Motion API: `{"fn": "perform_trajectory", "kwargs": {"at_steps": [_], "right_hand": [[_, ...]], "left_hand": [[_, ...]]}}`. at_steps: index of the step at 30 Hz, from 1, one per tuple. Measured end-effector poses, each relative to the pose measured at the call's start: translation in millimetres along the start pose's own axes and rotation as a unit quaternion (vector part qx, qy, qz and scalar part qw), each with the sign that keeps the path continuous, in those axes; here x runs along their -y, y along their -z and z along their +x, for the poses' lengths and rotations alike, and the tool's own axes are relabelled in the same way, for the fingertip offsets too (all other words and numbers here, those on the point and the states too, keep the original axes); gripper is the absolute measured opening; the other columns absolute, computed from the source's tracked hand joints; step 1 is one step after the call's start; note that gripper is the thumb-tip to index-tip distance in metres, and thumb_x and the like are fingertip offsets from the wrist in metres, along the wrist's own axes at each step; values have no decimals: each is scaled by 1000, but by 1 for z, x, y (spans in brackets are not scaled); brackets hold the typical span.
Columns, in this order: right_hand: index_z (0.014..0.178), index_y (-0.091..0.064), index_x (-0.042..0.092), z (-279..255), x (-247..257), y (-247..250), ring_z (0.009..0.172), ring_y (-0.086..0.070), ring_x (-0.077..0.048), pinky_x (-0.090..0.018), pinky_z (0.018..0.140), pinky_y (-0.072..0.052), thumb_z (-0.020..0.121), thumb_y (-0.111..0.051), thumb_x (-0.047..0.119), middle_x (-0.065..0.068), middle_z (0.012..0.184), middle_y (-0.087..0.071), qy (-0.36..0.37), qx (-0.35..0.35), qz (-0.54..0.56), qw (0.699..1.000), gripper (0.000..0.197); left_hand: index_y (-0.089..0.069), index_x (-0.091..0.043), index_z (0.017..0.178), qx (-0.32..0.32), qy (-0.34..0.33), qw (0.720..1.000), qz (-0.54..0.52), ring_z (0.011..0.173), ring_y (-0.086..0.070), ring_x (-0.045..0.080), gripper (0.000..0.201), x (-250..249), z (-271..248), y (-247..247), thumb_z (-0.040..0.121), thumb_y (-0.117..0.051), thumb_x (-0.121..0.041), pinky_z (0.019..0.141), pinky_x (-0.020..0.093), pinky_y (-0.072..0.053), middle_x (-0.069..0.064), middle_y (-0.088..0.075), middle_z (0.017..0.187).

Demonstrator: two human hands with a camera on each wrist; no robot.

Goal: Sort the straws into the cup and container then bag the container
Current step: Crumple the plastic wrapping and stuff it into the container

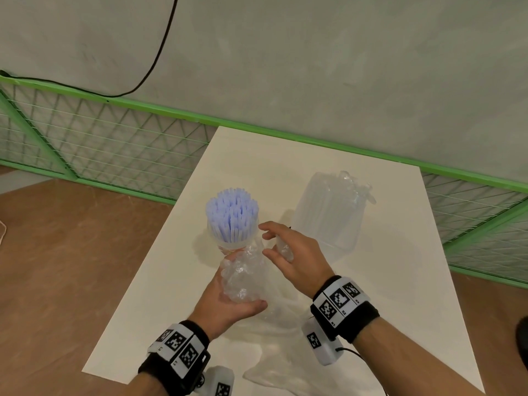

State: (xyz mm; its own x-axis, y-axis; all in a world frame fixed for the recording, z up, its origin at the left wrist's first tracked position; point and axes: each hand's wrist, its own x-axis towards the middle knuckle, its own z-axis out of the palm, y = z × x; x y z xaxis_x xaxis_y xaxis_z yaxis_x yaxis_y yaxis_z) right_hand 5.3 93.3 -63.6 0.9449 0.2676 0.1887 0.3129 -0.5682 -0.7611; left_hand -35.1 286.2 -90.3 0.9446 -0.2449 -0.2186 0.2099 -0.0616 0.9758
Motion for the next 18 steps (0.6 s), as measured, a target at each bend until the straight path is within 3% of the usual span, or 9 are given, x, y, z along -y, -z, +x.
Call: {"fn": "perform_trajectory", "kwargs": {"at_steps": [5,10,14,18], "right_hand": [[132,-55,32,4,0,-1,91,-63,-5,-26,93,-48,94,-60,16,10,120,-64,18,72,14,997,41],[130,-53,35,10,-2,-4,92,-58,-7,-33,91,-48,92,-56,20,8,98,-63,14,88,-6,996,41],[126,-57,28,12,-3,-3,91,-56,-8,-26,87,-44,93,-56,25,3,94,-62,31,83,-24,996,33],[118,-59,20,14,0,8,91,-56,-10,-22,83,-42,94,-64,19,3,96,-63,39,11,-54,998,25]], "left_hand": [[-52,-55,114,-2,3,1000,-3,106,-62,1,78,-2,0,1,50,-88,-27,82,33,-57,-21,-64,111],[-54,-58,108,-6,11,1000,-9,106,-63,3,75,-1,-1,2,48,-88,-30,84,30,-56,-21,-65,109],[-56,-54,109,-6,23,1000,-21,106,-64,8,74,-3,-1,1,49,-89,-26,91,44,-55,-15,-67,110],[-55,-48,118,-4,14,1000,-21,113,-61,7,79,-3,-2,2,51,-89,-24,96,34,-51,-11,-65,119]]}}
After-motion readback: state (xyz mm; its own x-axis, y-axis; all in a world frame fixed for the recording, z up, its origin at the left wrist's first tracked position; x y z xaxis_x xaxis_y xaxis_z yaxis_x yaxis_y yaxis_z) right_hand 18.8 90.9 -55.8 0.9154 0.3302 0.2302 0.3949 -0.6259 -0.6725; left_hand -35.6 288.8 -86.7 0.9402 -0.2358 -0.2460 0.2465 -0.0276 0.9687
